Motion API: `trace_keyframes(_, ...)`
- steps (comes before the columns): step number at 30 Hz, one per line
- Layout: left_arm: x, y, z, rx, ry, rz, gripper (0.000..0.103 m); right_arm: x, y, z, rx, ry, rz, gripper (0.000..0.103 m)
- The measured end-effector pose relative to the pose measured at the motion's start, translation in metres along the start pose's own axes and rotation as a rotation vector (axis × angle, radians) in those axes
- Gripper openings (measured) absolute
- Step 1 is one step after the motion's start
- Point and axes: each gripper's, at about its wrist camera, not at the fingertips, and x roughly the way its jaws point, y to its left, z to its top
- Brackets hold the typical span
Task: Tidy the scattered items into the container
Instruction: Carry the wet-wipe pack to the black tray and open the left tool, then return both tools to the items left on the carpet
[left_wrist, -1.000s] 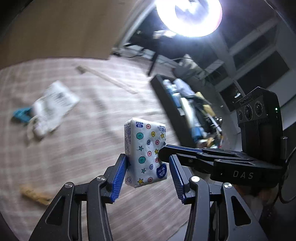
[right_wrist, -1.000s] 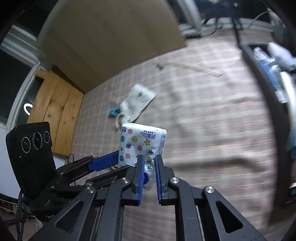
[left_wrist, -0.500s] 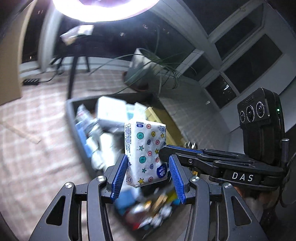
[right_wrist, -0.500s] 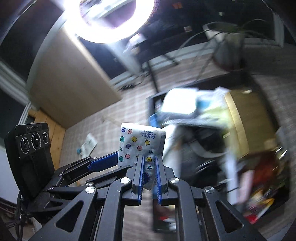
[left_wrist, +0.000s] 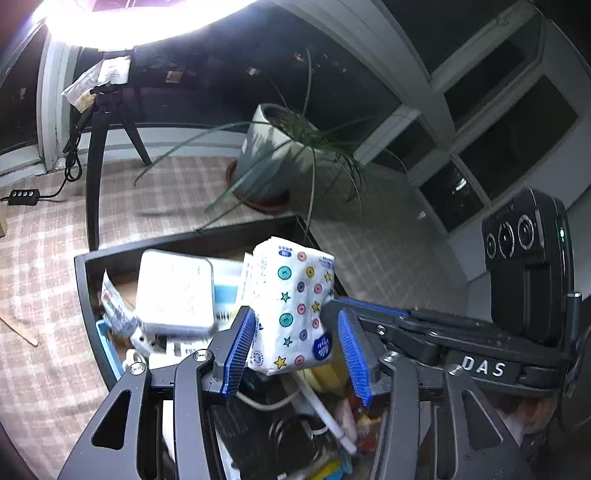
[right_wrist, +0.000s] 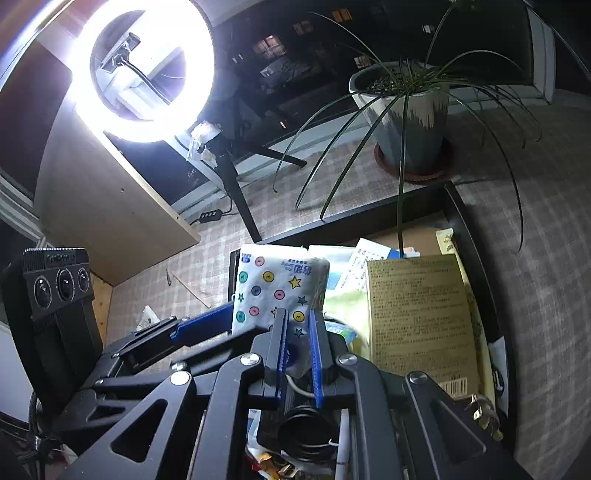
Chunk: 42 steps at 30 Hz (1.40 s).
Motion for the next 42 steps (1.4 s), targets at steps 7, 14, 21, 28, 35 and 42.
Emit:
trace_keyframes(7,-0.02,0.015,-0.005,0.01,-0.022,0.04,0.061,0.0,0.005,0.0,-0.031,-0.018,-0.029,0.022)
trace_keyframes(14,-0.07,0.038,-0.032,0.036,-0.042,0.094,0.061,0.008,0.042,-0.023,-0.1,-0.013,-0.03,0.022)
trace_keyframes(21,-0.135,0.107,-0.076,-0.018,-0.051,0.199,0.061,0.031,0.096,-0.051,-0.161,0.028,-0.003,0.022)
trace_keyframes(28,-0.221,0.213,-0.153,-0.168,-0.037,0.392,0.061,0.067,0.178,-0.08,-0.277,0.082,0.031,0.022)
trace_keyframes(35,-0.294,0.31,-0.238,-0.423,-0.056,0.519,0.061,0.124,0.273,-0.101,-0.424,0.161,0.068,0.022)
trace_keyframes(42,-0.31,0.347,-0.27,-0.564,-0.074,0.548,0.061,0.187,0.36,-0.123,-0.568,0.252,0.078,0.023)
